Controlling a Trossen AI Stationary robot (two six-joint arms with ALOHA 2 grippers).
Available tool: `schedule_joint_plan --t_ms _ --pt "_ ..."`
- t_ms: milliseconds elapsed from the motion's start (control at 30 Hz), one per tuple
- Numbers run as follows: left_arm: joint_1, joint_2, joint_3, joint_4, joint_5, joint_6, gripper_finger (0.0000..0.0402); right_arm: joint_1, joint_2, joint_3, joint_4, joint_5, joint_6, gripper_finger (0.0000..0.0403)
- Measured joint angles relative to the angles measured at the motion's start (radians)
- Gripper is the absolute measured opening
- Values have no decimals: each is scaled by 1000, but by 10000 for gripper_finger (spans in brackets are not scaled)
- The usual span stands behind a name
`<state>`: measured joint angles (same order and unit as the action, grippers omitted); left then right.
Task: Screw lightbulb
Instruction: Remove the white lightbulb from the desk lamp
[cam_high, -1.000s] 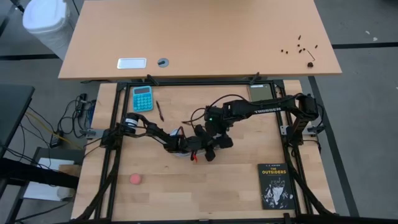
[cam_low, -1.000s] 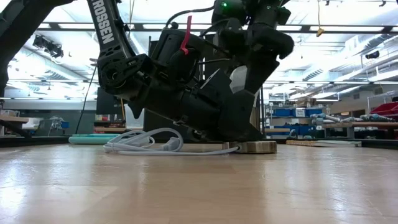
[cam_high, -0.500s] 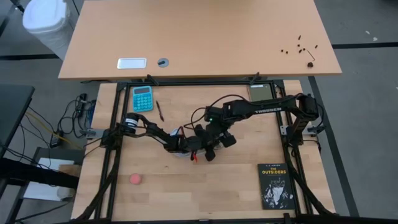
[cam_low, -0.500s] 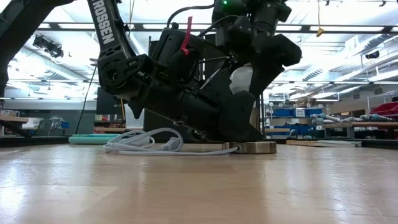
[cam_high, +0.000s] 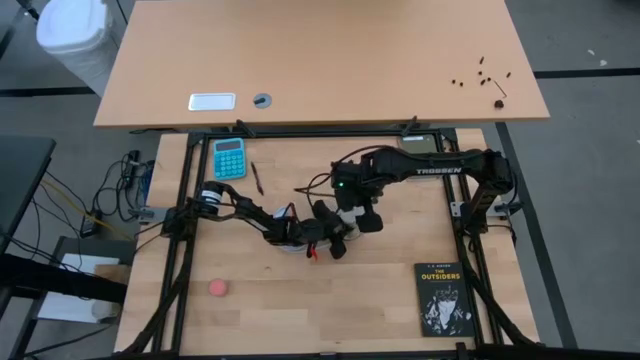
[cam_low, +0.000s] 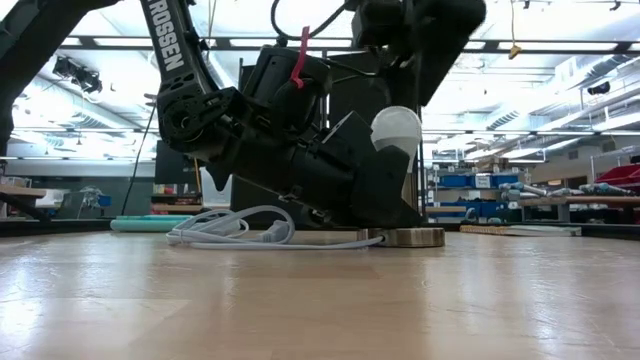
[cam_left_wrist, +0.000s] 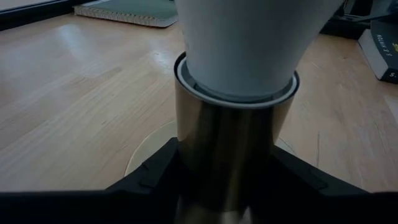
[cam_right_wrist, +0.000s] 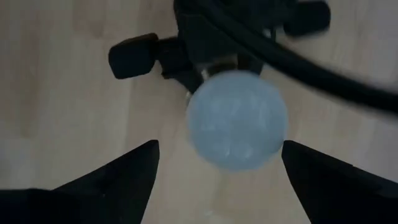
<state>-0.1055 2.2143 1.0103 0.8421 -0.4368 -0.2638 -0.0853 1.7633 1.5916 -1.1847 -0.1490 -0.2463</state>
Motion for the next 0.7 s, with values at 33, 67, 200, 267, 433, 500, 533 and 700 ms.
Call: schedule_joint_plan --t_ms 33,67,200,267,433,500,533,700 --pt "0 0 0 0 0 0 188 0 -1 7 -18 -3 55 349" --pt "0 0 0 0 0 0 188 0 -1 10 -37 -1 122 349" --pt "0 0 0 0 0 -2 188 0 0 6 -68 36 357 350" --pt "0 0 0 0 0 -2 188 0 0 -9 -82 40 434 350" --pt "0 0 0 0 -1 -2 188 19 0 -45 -125 34 465 350" --pt "0 0 0 1 -1 -3 188 35 -1 -64 -108 33 493 350" --pt "0 0 0 1 -1 -5 188 46 -9 -83 -77 33 514 350" --pt "0 0 0 1 -1 -11 188 114 -115 -240 181 105 664 350"
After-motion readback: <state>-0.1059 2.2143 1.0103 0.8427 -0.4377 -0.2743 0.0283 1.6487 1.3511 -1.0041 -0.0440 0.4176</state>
